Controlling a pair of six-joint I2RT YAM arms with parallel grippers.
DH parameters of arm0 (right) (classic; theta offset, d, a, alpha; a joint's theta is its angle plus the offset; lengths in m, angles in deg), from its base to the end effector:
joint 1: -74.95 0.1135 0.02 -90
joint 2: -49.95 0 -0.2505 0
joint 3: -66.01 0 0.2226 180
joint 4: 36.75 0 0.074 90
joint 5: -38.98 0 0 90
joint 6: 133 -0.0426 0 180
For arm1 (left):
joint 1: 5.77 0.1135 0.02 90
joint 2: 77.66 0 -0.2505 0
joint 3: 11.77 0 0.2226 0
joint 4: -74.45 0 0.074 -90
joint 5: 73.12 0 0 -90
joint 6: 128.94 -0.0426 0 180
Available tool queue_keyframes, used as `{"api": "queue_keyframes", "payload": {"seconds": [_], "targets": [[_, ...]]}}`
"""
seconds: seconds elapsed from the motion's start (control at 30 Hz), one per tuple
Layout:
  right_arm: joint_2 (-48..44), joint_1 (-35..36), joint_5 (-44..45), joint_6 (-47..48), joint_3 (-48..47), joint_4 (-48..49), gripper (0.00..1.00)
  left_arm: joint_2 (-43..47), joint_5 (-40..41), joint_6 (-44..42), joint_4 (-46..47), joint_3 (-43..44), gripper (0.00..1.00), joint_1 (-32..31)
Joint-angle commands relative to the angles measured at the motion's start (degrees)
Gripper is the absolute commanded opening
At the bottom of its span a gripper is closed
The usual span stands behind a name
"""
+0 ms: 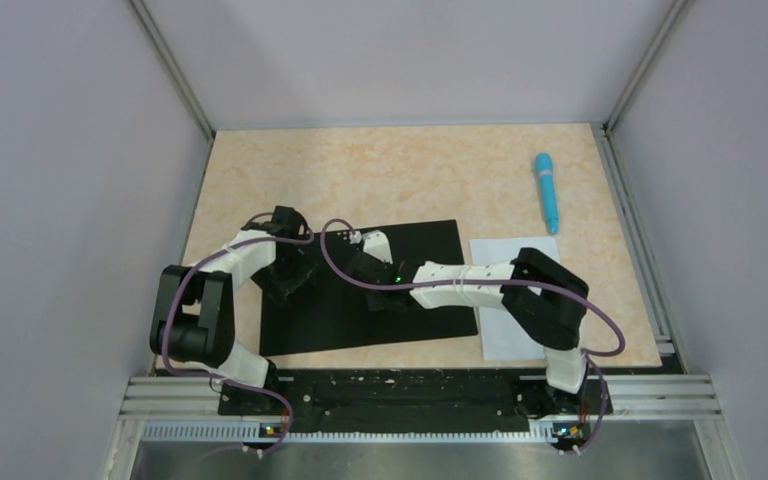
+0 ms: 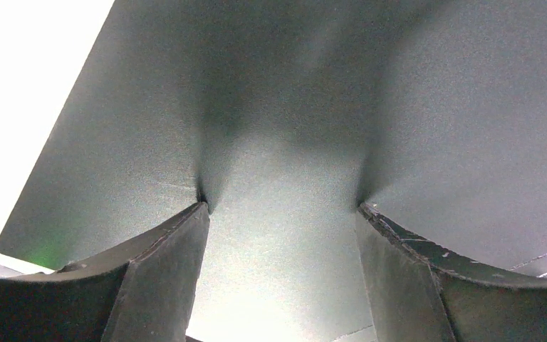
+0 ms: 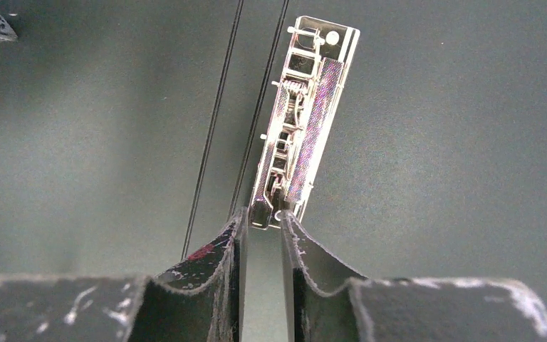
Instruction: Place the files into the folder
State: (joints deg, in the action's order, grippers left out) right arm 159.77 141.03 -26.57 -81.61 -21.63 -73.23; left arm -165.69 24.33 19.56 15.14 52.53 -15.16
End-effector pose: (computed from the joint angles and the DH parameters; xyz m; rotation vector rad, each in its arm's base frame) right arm 0.1660 0.3308 0.1688 -0.4406 2.4350 0.2216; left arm 0.2271 -0.0320 0.1589 -1.2440 2.6946 0.0595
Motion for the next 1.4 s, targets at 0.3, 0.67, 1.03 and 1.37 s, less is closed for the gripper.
{"api": "queue_keyframes", "payload": {"seconds": [0.3,0.67,1.03,1.37], "targets": [[-3.1,-3.6,-1.9,1.1,-2.3,-5.2,0.20,-4.7,4.2,0.3,4.8,-3.0,0.78,0.7],[-4.0,-3.6,-4.5,1.3,-4.0,-3.0,0.20,-4.6,4.2,0.2,5.0,-3.0,0.78,0.7],[1.0,-2.8,-5.3,2.0,-7.2,-3.3,0.16,-4.6,4.1,0.1,5.0,-3.1,0.78,0.7],[2.7,-2.0,-5.5,1.9,-6.7,-4.8,0.11,-4.6,4.2,0.1,4.9,-3.0,0.78,0.7]]}}
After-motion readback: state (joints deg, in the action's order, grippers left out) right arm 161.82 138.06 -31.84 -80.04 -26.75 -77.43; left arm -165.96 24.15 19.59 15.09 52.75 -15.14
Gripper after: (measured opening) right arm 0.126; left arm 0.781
